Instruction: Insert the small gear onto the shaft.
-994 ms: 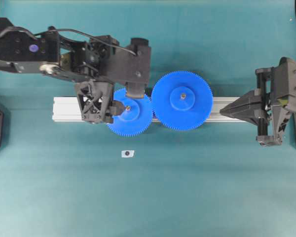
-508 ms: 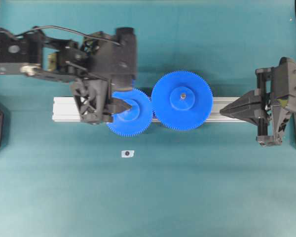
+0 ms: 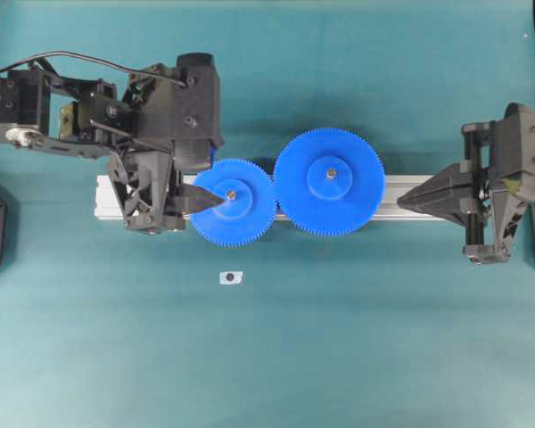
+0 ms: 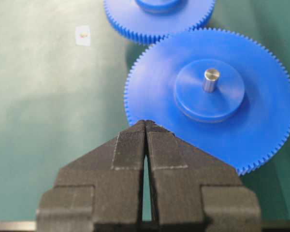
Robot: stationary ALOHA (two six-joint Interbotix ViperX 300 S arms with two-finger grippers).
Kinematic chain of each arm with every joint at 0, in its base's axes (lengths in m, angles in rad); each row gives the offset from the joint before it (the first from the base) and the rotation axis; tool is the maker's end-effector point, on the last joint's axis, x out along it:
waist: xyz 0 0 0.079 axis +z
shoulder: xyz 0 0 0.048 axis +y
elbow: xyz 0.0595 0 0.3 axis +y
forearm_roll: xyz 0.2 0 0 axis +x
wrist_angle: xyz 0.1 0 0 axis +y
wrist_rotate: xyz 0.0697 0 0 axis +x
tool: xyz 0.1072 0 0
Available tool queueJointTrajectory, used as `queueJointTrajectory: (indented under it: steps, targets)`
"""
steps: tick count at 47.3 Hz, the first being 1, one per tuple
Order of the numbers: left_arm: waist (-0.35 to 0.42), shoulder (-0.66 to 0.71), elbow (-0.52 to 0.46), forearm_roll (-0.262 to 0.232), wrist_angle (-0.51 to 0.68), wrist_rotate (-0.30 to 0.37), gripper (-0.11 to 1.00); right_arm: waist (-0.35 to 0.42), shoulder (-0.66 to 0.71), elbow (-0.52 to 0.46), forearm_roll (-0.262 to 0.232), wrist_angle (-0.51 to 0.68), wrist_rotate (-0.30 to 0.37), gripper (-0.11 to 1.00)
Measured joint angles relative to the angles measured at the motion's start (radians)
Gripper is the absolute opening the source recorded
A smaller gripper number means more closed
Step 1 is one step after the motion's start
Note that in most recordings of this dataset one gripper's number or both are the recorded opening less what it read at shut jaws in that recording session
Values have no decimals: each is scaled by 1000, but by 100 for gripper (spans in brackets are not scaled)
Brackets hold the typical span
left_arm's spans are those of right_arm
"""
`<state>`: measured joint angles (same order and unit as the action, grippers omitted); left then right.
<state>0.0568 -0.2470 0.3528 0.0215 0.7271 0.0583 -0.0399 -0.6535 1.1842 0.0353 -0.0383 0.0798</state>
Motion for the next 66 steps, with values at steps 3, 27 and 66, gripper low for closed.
queueJointTrajectory:
  steps: [3,27,66]
  targets:
    - [0,3,0,0,0,3,85,0,0,0,-2,0,0,3]
    - [-2,15,0,-2,3,-2,85,0,0,0,0,2,0,3]
    - [-2,37,0,0,26,-3,85,0,0,0,0,2,0,3]
